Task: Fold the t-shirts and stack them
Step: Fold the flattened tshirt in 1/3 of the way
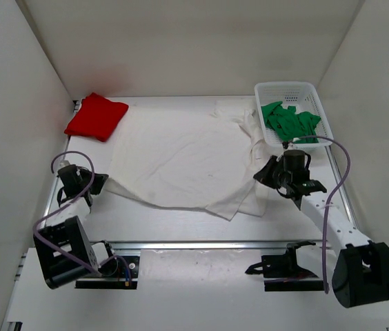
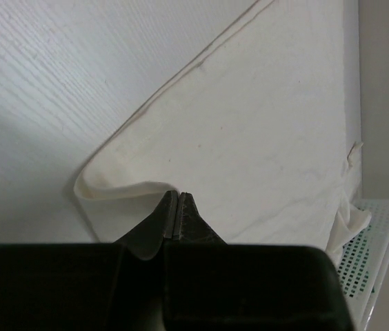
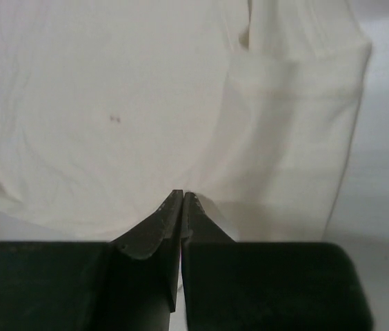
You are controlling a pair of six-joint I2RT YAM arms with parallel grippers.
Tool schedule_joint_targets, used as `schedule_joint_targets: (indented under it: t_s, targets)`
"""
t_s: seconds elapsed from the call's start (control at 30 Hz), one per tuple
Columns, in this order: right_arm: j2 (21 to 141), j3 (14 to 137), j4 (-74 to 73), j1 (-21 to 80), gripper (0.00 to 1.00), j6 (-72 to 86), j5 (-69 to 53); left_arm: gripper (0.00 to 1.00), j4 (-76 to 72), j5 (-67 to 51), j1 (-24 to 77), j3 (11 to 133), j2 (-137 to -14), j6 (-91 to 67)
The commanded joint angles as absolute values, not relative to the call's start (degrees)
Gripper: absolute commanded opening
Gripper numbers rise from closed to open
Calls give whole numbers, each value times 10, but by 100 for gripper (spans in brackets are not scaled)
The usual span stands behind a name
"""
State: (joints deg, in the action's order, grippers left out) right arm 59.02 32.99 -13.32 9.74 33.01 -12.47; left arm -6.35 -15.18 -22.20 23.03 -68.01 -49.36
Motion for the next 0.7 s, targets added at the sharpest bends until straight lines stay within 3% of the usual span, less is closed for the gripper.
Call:
schedule_joint_targets:
  t_s: [0.0, 0.67]
  targets:
    - [628, 380, -56, 80, 0, 307, -112, 0, -107, -140, -225, 271, -711, -517]
    - [906, 601, -19, 46, 0, 280, -111, 0, -110, -120, -187, 405, -902, -510]
